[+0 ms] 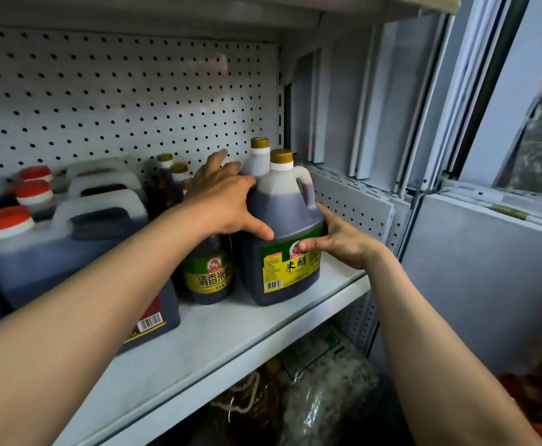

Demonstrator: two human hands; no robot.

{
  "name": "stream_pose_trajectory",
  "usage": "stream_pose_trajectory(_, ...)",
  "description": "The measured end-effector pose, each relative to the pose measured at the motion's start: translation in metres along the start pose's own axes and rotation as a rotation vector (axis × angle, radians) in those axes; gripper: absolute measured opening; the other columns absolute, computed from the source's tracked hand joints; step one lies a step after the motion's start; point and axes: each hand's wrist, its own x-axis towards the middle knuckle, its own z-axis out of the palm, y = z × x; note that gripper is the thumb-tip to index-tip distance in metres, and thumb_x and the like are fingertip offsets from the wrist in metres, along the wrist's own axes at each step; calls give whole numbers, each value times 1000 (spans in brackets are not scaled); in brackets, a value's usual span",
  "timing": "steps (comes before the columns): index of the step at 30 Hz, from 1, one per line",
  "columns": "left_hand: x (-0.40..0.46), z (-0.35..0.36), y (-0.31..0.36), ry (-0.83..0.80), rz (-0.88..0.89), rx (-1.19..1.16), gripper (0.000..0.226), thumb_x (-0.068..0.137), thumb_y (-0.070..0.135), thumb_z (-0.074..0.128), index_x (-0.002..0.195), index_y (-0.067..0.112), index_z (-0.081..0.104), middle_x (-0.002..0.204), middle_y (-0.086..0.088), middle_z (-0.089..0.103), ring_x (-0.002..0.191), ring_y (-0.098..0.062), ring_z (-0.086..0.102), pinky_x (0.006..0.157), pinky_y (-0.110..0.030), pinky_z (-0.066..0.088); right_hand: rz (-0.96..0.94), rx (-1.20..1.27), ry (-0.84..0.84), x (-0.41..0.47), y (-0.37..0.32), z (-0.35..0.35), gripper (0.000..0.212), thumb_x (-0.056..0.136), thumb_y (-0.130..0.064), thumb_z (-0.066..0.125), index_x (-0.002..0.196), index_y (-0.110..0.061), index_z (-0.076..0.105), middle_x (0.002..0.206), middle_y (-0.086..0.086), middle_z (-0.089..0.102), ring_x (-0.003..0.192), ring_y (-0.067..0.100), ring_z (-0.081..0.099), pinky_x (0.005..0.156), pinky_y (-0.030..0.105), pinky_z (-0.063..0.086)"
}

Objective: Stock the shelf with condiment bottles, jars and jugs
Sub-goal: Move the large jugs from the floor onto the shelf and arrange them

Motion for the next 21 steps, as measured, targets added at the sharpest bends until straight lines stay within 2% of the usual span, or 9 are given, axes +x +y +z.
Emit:
stream_pose_trajectory(2,7,-5,-1,-69,-24,-4,108,43,79,74,135,30,47,158,-11,26,149,-30,-8,118,-49,9,8,5,-4,3,-1,-1,85,67,-5,82,139,-25,42,129,3,65,117,19,64,99,37,53)
stream_pose_trajectory(4,10,-8,-2,-122,-70,-47,111,41,76,78,138,35,42,163,-16,5,149,-36,-9,118,-51,9,16,7,-10,7,-2,-2,89,62,-11,87,137,-27,42,129,5,65,118,22,63,105,43,49)
stream_pose_trajectory(6,11,-8,-2,-140,-87,-55,114,41,74,80,141,38,38,162,-18,-6,149,-39,-7,118,-50,10,24,3,-14,10,-4,-2,101,50,-23,95,136,-28,42,128,5,66,118,22,63,102,41,51)
stream_pose_trajectory(9,14,-8,-3,-135,-67,-47,114,41,72,82,140,34,40,162,-19,2,149,-38,-3,118,-48,12,30,12,-9,12,-4,-1,116,39,-33,100,137,-26,40,124,4,68,115,21,65,94,34,55)
stream_pose_trajectory(14,16,-8,-2,-117,-41,-22,110,46,68,83,140,27,43,161,-18,13,150,-32,0,118,-44,12,30,-10,0,14,-5,-1,112,40,-36,99,135,-27,41,121,2,69,113,20,66,92,32,56)
stream_pose_trajectory(18,18,-12,-2,-130,-48,6,108,49,68,82,141,25,43,161,-20,12,151,-29,0,118,-42,15,30,-35,9,17,-7,-2,93,48,-30,93,127,-34,43,118,-1,69,108,15,68,87,27,57)
stream_pose_trajectory(21,19,-13,-1,-159,-64,24,105,54,67,81,140,21,43,161,-18,15,151,-28,-1,118,-42,15,16,-62,19,18,-7,-1,83,60,-19,86,128,-34,42,118,-1,68,106,13,69,89,28,57)
